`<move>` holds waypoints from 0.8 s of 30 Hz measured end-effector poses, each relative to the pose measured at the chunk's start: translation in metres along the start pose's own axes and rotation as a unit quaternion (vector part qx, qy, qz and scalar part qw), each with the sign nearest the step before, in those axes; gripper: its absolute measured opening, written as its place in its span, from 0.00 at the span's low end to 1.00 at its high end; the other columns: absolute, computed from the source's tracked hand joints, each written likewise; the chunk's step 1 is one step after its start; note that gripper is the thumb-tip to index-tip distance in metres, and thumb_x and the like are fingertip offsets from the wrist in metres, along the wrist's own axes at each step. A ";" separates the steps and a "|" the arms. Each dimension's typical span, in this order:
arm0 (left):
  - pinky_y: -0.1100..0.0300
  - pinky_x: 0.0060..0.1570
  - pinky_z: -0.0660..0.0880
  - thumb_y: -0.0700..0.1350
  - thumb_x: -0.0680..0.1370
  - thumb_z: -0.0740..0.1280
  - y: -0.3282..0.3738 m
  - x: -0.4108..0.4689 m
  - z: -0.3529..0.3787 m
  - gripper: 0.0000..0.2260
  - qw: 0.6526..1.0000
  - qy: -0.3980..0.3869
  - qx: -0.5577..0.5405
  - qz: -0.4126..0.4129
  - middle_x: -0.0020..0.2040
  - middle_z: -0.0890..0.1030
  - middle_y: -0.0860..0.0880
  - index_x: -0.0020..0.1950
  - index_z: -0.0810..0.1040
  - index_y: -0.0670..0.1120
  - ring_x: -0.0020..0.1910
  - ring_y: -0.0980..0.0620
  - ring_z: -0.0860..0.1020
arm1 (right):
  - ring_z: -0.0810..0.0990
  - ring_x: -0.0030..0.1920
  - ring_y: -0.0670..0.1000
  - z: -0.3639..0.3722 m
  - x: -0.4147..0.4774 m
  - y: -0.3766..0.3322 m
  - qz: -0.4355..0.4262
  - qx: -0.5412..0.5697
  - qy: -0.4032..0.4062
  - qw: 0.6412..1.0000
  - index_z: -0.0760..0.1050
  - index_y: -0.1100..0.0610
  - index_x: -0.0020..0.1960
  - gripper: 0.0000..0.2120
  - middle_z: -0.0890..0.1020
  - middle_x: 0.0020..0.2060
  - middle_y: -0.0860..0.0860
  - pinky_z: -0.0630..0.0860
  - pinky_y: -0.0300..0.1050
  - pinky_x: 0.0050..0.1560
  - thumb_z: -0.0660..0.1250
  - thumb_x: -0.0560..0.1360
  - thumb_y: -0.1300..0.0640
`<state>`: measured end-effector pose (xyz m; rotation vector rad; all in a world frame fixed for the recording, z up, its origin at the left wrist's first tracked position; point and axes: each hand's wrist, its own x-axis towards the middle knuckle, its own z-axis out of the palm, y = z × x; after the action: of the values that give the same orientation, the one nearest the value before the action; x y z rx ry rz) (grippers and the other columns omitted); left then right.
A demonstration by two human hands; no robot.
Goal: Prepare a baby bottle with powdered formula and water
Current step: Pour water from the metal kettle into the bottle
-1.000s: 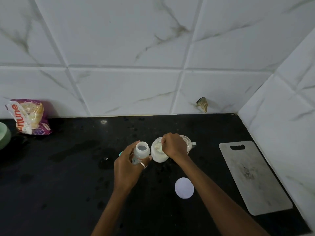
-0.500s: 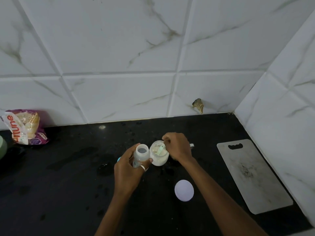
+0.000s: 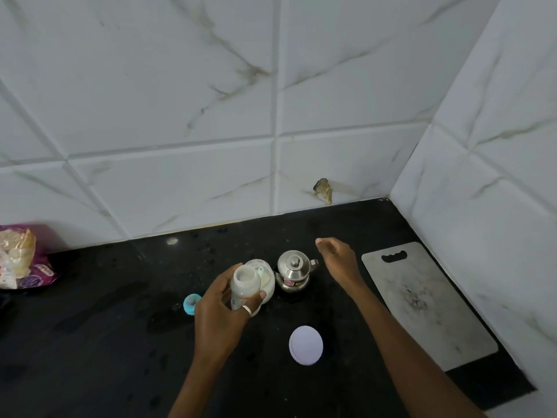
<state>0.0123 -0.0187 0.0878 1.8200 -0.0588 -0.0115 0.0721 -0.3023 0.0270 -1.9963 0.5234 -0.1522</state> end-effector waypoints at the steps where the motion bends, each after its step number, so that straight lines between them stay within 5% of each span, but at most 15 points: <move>1: 0.73 0.51 0.77 0.40 0.70 0.82 0.001 -0.001 0.002 0.28 1.000 -0.001 0.004 0.000 0.55 0.84 0.62 0.61 0.78 0.63 0.57 0.66 0.82 | 0.82 0.51 0.45 0.002 0.000 0.008 0.005 -0.002 -0.015 1.000 0.82 0.54 0.56 0.12 0.84 0.47 0.46 0.72 0.32 0.46 0.66 0.82 0.47; 9: 0.74 0.51 0.77 0.40 0.70 0.82 0.003 -0.011 0.019 0.27 1.000 -0.002 0.030 -0.008 0.55 0.84 0.66 0.61 0.77 0.63 0.57 0.68 0.81 | 0.82 0.38 0.46 0.017 0.007 0.047 0.014 0.051 -0.101 0.994 0.80 0.54 0.47 0.15 0.85 0.42 0.51 0.80 0.45 0.46 0.66 0.81 0.42; 14: 0.76 0.49 0.75 0.40 0.70 0.82 0.000 -0.018 0.023 0.27 0.999 -0.001 0.046 -0.024 0.54 0.84 0.64 0.65 0.78 0.55 0.55 0.71 0.80 | 0.76 0.31 0.47 0.024 0.008 0.058 0.022 0.096 -0.104 0.990 0.77 0.62 0.43 0.23 0.78 0.30 0.49 0.74 0.38 0.35 0.67 0.81 0.41; 18: 0.76 0.49 0.75 0.40 0.70 0.82 0.000 -0.023 0.024 0.27 0.998 0.013 0.059 -0.034 0.51 0.82 0.73 0.61 0.77 0.61 0.54 0.72 0.80 | 0.72 0.30 0.48 0.030 0.011 0.061 0.037 0.149 -0.108 0.982 0.73 0.62 0.39 0.24 0.74 0.30 0.54 0.69 0.38 0.30 0.67 0.81 0.42; 24: 0.74 0.51 0.76 0.41 0.70 0.82 -0.001 -0.030 0.023 0.27 0.997 0.033 0.059 -0.034 0.57 0.83 0.62 0.61 0.77 0.61 0.56 0.68 0.81 | 0.66 0.28 0.45 0.038 0.016 0.058 0.088 0.204 -0.118 0.968 0.77 0.58 0.39 0.19 0.70 0.31 0.54 0.61 0.40 0.29 0.69 0.79 0.43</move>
<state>-0.0181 -0.0397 0.0806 1.9378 0.0491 0.0037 0.0815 -0.2995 -0.0435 -1.5331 0.4691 0.0827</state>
